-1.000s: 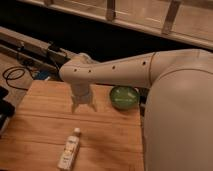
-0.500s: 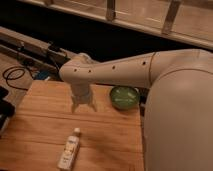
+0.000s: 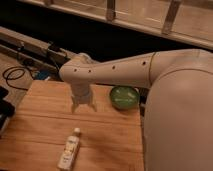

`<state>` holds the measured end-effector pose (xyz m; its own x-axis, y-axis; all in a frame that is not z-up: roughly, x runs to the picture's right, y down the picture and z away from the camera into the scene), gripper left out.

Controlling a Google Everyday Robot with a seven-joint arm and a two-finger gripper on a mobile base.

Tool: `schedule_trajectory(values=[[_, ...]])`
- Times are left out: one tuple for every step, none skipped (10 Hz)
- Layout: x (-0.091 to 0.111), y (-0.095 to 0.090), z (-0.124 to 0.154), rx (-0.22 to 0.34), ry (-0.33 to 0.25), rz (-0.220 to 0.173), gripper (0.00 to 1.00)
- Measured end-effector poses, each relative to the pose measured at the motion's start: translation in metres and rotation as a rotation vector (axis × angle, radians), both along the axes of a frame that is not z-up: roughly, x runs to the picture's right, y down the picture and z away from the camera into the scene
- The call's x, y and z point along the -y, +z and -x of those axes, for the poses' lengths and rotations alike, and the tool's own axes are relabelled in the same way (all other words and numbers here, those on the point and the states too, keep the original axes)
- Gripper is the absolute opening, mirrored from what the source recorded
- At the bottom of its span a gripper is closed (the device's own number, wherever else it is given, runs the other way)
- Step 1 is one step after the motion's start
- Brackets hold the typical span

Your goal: Place the bottle in the ceramic bowl

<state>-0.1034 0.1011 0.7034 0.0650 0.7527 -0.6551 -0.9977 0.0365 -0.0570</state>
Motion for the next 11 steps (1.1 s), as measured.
schedule_trajectory(values=[[0.0,0.0,0.0,0.0,0.0,0.0,0.65],[0.0,0.0,0.0,0.0,0.0,0.0,0.65],[0.0,0.0,0.0,0.0,0.0,0.0,0.65],[0.0,0.0,0.0,0.0,0.0,0.0,0.65],[0.0,0.0,0.0,0.0,0.0,0.0,0.65],[0.0,0.0,0.0,-0.001,0.0,-0.001,0.65],[0.0,0.0,-0.001,-0.004,-0.001,-0.008,0.65],[-0.003,-0.001,-0.004,0.0,0.006,-0.043,0.65],[-0.008,-0.002,-0.01,0.003,0.012,-0.082,0.65],[-0.014,-0.003,-0.021,-0.009,0.029,-0.114,0.65],[-0.019,-0.005,-0.024,-0.009,0.052,-0.148,0.65]])
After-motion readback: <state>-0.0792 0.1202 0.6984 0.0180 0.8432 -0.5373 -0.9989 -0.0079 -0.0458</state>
